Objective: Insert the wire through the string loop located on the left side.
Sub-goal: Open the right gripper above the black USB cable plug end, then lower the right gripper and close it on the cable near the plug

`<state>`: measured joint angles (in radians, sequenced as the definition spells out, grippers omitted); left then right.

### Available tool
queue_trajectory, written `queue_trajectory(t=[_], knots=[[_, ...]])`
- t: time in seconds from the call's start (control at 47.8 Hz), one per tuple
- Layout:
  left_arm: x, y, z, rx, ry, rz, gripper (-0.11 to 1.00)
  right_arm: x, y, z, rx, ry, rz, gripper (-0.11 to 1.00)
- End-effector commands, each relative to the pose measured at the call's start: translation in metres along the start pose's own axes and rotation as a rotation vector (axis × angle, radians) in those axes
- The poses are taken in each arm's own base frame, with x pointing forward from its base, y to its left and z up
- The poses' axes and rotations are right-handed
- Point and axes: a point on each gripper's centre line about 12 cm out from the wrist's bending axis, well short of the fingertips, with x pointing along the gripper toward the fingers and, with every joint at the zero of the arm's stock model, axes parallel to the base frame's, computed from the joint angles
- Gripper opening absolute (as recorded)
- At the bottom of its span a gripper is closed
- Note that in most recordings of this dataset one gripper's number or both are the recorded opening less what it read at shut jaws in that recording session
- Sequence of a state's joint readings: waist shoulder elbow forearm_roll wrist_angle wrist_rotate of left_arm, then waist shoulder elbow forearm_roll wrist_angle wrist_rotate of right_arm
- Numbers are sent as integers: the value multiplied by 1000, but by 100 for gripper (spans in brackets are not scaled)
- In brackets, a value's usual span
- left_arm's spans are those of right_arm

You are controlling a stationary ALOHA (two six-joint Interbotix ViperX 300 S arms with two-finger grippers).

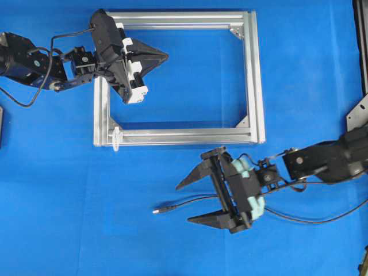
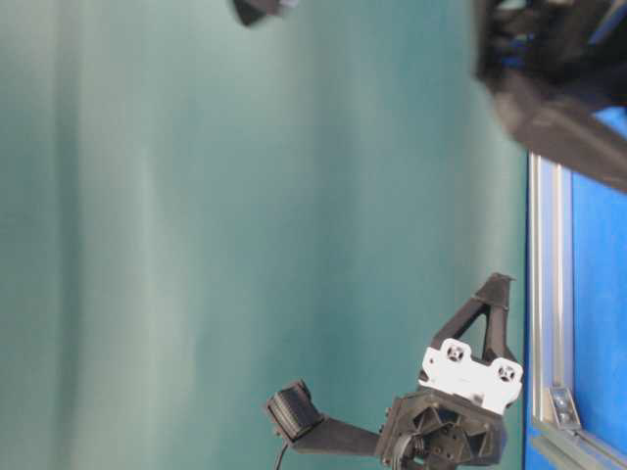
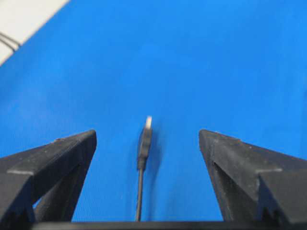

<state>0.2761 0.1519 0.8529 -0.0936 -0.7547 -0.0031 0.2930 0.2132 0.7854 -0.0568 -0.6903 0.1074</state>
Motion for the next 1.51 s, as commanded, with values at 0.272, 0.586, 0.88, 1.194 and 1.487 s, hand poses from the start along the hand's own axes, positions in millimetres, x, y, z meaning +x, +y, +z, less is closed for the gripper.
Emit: queue_trajectory(t=[0.272, 0.586, 0.88, 1.194, 1.487], knots=[[-2, -2, 16, -2, -47, -7, 0, 24, 7, -25, 74, 21, -26, 92], [-2, -2, 16, -2, -47, -7, 0, 25, 5, -28, 86, 25, -39, 89], [-2, -2, 15, -1, -46, -6, 0, 24, 3, -31, 82, 32, -45, 39], [-2, -2, 15, -1, -46, -6, 0, 24, 2, -31, 83, 33, -46, 0], [-3, -2, 15, -2, -46, -7, 0, 21, 3, -16, 84, 8, -43, 0]])
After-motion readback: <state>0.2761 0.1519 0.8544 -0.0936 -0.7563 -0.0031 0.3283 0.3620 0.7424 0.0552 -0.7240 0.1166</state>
